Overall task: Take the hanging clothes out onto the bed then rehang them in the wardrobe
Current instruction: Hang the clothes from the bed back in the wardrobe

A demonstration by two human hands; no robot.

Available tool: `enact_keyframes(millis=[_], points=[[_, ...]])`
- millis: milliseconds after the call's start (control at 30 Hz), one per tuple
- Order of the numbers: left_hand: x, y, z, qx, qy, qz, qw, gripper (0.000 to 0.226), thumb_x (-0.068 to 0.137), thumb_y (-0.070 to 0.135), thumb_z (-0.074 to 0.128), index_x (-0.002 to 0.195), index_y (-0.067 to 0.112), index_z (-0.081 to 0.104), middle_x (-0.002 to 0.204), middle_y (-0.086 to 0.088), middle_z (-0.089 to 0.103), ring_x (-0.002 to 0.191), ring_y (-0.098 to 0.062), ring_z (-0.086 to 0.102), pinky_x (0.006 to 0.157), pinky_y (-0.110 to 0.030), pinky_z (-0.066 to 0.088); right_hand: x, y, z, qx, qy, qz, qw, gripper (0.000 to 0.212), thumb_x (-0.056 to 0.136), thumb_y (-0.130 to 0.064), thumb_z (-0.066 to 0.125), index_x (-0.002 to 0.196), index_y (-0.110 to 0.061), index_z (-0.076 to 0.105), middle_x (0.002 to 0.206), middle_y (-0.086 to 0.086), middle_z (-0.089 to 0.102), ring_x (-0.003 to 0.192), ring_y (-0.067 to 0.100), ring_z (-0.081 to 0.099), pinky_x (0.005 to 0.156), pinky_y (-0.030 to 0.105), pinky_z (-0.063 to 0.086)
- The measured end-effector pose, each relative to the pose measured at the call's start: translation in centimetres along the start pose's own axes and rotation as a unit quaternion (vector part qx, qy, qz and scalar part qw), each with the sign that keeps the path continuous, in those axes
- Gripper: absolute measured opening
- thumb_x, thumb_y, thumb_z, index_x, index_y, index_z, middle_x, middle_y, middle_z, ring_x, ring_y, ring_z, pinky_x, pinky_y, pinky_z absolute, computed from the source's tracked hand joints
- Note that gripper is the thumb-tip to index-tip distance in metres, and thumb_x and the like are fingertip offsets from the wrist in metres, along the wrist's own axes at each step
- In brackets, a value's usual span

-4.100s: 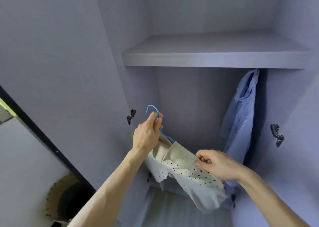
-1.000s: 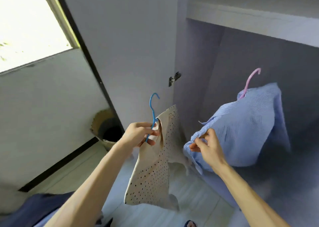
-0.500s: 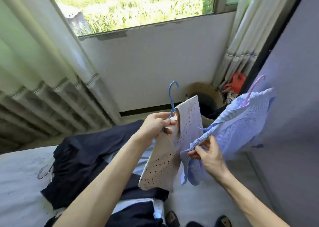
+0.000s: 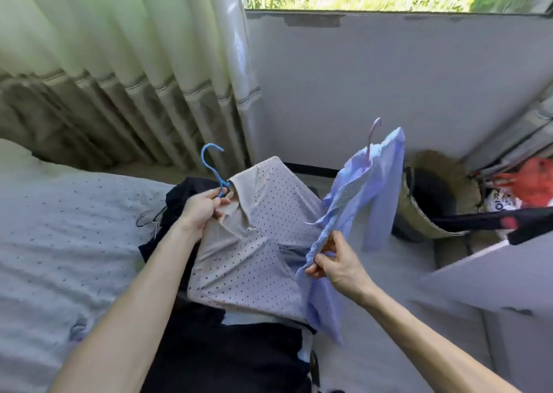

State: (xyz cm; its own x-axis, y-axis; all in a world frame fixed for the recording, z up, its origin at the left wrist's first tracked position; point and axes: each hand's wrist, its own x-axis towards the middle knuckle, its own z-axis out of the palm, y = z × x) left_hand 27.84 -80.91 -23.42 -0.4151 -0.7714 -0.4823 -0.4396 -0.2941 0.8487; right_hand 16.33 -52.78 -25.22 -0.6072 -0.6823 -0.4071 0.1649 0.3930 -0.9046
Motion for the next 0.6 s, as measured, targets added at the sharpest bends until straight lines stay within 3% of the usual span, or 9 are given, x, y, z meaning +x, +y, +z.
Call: enact_keyframes(millis=[200, 333, 400, 467, 600], points=[[5.4, -0.4, -5.1, -0.029, 0.107, -0.01, 0.994, 0.039, 0.099, -0.01, 0.035, 0.128, -0.003, 0.06, 0.077, -0.004, 0.057, 0.045, -0.007, 0.037, 0.036, -0.013, 0.027, 3.1, -1.5, 2.1, -0.025, -0.027, 0.016, 0.999, 0.014, 0.092, 0.009, 0.043, 0.103, -0.001, 0.044, 0.085, 0.025, 0.067, 0.068, 0.025, 0.071, 0.072, 0.042, 0.061], [8.1, 1.0, -9.4, -0.037, 0.191, -0.006, 0.981, 0.034, 0.099, -0.002, 0.044, 0.124, 0.008, 0.064, 0.076, 0.0, 0.057, 0.056, -0.01, 0.041, 0.037, -0.011, 0.032, 4.6, -2.2, 3.2, -0.044, -0.02, 0.014, 0.999, 0.013, 0.093, 0.007, 0.045, 0.101, -0.003, 0.045, 0.081, 0.021, 0.068, 0.071, 0.028, 0.073, 0.072, 0.039, 0.061], [9.1, 0.9, -12.2, -0.015, 0.244, 0.009, 0.97, 0.032, 0.097, 0.002, 0.051, 0.122, 0.012, 0.068, 0.091, -0.004, 0.069, 0.078, -0.017, 0.062, 0.062, -0.019, 0.051, 5.1, -2.6, 4.0, -0.06, -0.017, 0.014, 0.998, 0.016, 0.091, 0.006, 0.046, 0.102, -0.005, 0.046, 0.079, 0.016, 0.069, 0.072, 0.027, 0.074, 0.073, 0.04, 0.061], [10.3, 0.0, -14.4, 0.072, 0.244, 0.016, 0.967, 0.038, 0.097, 0.006, 0.05, 0.131, 0.013, 0.065, 0.123, -0.009, 0.068, 0.115, -0.027, 0.062, 0.097, -0.031, 0.047, 5.4, -2.9, 4.8, -0.07, -0.023, 0.016, 0.997, 0.016, 0.092, 0.005, 0.046, 0.103, -0.006, 0.046, 0.078, 0.015, 0.07, 0.072, 0.025, 0.074, 0.074, 0.039, 0.062], [10.0, -1.6, -12.9, 0.15, 0.127, -0.031, 0.98, 0.037, 0.1, 0.018, 0.052, 0.136, 0.01, 0.055, 0.138, -0.014, 0.057, 0.117, -0.028, 0.059, 0.1, -0.039, 0.045, 6.0, -3.1, 6.5, -0.102, -0.048, 0.028, 0.993, 0.014, 0.092, 0.003, 0.046, 0.102, -0.007, 0.045, 0.072, 0.013, 0.071, 0.073, 0.022, 0.074, 0.077, 0.04, 0.062]])
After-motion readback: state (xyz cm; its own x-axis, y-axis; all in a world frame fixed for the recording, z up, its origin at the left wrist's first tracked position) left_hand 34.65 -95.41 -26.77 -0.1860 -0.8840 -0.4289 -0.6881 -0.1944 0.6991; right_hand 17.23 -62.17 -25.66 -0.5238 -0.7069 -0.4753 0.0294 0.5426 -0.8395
